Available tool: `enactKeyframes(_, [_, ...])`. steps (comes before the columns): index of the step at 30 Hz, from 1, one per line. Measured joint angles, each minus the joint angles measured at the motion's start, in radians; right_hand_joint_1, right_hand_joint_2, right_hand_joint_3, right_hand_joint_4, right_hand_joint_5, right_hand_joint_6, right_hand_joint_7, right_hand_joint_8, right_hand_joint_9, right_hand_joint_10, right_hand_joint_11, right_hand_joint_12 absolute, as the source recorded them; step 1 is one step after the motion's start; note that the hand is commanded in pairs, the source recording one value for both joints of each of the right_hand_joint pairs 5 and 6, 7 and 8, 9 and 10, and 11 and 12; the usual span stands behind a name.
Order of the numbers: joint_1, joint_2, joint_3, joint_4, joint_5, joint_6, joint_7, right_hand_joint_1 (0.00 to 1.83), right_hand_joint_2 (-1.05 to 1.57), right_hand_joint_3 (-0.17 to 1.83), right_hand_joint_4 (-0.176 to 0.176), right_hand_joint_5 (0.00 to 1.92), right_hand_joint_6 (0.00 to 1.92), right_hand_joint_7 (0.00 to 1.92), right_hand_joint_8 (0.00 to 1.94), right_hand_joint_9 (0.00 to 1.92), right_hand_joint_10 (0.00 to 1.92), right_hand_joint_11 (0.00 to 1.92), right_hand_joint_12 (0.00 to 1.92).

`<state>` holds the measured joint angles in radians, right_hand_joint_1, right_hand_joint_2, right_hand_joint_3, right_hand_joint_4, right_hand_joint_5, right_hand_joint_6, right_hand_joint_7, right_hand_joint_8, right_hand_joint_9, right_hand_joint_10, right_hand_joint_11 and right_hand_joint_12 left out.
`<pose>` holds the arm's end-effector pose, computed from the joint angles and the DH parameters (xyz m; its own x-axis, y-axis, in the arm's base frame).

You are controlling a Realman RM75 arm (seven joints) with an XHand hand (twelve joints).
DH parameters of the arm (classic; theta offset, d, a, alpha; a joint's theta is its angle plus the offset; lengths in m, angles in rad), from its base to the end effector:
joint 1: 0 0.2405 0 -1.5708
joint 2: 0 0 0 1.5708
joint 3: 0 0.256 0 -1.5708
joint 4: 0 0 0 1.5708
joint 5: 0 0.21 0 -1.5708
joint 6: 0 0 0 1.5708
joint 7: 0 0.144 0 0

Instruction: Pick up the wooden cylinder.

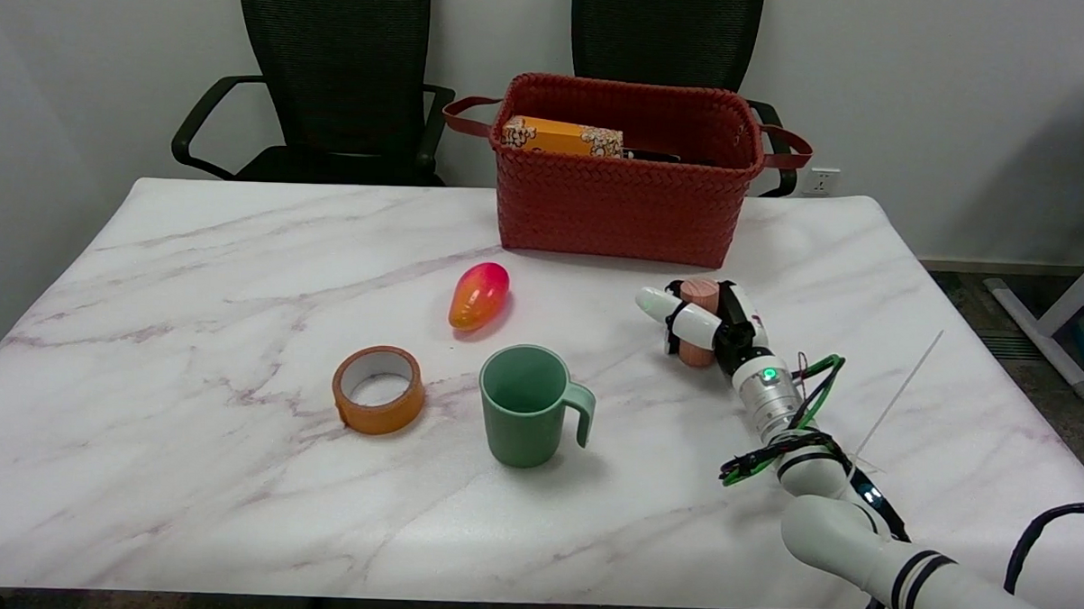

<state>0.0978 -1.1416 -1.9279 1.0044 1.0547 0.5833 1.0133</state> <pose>-0.3490 -0.3405 0.3705 0.1112 0.2232 0.9684 -0.9930 0.0650 0.0991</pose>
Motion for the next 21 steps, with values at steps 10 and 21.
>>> enactKeyframes(10, [-0.002,-0.001,0.015,0.044,0.006,0.043,-0.003,0.98,0.96,-0.17,0.0,1.62,1.62,1.9,1.9,1.87,1.87,1.92,1.92])
enactKeyframes(21, [0.02,0.011,0.056,0.12,-0.005,0.079,-0.009,0.98,0.96,-0.17,0.0,1.6,1.6,1.89,1.89,1.86,1.86,1.92,1.92])
